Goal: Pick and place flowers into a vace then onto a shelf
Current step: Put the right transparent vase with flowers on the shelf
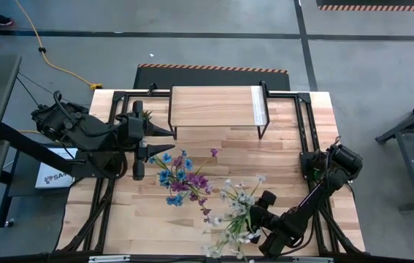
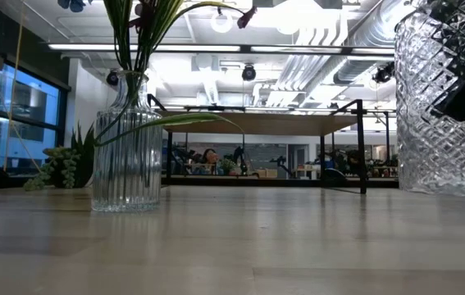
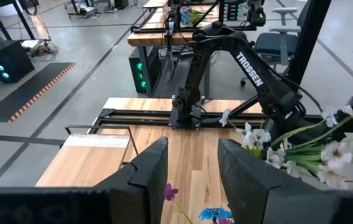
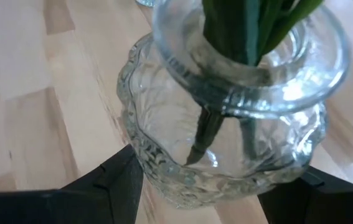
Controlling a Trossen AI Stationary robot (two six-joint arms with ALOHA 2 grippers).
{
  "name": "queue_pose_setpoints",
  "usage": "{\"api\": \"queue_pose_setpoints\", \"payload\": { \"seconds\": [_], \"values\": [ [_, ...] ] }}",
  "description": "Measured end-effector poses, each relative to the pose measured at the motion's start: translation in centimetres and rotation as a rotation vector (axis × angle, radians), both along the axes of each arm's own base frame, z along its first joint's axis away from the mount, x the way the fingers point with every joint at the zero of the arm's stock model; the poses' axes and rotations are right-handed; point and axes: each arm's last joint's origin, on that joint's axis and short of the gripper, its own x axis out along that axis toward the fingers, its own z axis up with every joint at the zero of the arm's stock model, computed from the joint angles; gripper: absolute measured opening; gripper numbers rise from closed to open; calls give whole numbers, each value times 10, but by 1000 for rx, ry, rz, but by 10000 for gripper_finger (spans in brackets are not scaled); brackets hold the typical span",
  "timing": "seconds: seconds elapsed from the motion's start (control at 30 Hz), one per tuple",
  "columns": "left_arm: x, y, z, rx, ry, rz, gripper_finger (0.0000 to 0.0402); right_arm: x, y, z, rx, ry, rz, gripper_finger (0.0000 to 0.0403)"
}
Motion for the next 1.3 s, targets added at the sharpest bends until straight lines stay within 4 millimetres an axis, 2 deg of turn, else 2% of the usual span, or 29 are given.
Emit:
{"api": "queue_pose_setpoints", "payload": {
  "seconds": [0.43,1.1,1.3],
  "values": [
    [0,1,0,9,1,21,175,3,3,33,-78,57,1,244],
    [0,1,0,9,1,21,175,-7,18,32,18,8,3,242],
    [0,1,0,9,1,20,175,-7,20,38,52,-34,11,242]
  ]
}}
